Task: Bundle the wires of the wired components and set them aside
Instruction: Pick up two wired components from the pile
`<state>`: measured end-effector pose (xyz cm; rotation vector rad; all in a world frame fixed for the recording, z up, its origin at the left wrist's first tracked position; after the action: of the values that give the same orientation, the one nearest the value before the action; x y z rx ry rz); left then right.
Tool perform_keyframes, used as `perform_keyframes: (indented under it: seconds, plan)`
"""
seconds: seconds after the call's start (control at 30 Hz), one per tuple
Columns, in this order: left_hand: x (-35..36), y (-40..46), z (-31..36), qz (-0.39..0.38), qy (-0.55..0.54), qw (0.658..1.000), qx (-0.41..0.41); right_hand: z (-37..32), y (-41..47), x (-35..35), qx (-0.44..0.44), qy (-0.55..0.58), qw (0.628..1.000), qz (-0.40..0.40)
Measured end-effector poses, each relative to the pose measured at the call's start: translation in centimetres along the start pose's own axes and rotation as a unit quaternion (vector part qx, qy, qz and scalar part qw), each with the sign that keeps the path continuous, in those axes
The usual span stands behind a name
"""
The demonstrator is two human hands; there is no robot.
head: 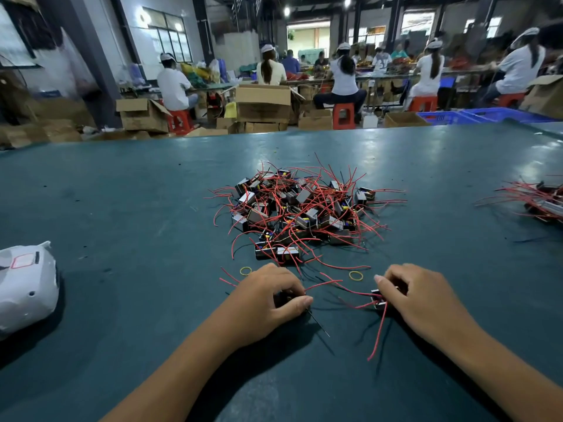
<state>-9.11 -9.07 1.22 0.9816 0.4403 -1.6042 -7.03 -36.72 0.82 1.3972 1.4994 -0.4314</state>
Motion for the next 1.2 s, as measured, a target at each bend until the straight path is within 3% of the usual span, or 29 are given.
perform_keyframes:
  seconds: [0.1,0.23,0.47,0.57,0.7,0.77,0.9,1.03,1.2]
  plan:
    - [0.0,0.0,-0.1,0.005,0.005,1.000,-0.005,0.0,0.0,-0.3,-0.031,0.006,0.999,0.021]
    - [0.0,0.0,0.3,0.011,0.016,1.000,0.002,-1.2,-0.1,-1.3,-0.138,0.067,0.985,0.081]
    - [-0.3,-0.1,0.6,0.021,0.020,1.000,0.000,-1.8,-0.1,-2.7,-0.204,0.180,0.962,-0.014]
    - [-0.5,-0.3,1.0,0.041,0.029,0.999,0.006,-1.9,-0.2,-2.2,-0.236,0.143,0.957,-0.083]
    - [0.3,-0.9,3.6,0.144,0.048,0.979,0.135,-2.6,-0.2,-1.5,-0.258,0.108,0.957,-0.074]
    - [1.9,-1.2,5.1,0.109,0.084,0.975,0.177,-2.6,-0.1,-1.9,-0.252,0.127,0.953,-0.110]
    - [4.3,-1.6,6.6,0.097,0.270,0.945,0.157,-2.2,-0.1,-3.2,-0.189,0.232,0.934,-0.195]
    - [4.8,-2.1,7.8,0.119,0.252,0.944,0.177,-2.6,-0.2,-3.6,-0.178,0.295,0.908,-0.240]
    - [4.7,-1.7,7.1,0.022,0.289,0.947,0.137,-2.6,-0.2,-3.8,-0.137,0.360,0.887,-0.254]
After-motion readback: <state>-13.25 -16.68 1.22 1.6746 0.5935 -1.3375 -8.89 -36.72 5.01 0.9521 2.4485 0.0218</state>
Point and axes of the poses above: each hand's wrist, its own y-axis towards the middle knuckle, its own x-axis out of the palm, z = x × y, the point moved 1 cm from there along y, towards the middle knuckle, and after that the axes turned 11 degrees about -x, right-handed, at the moved point
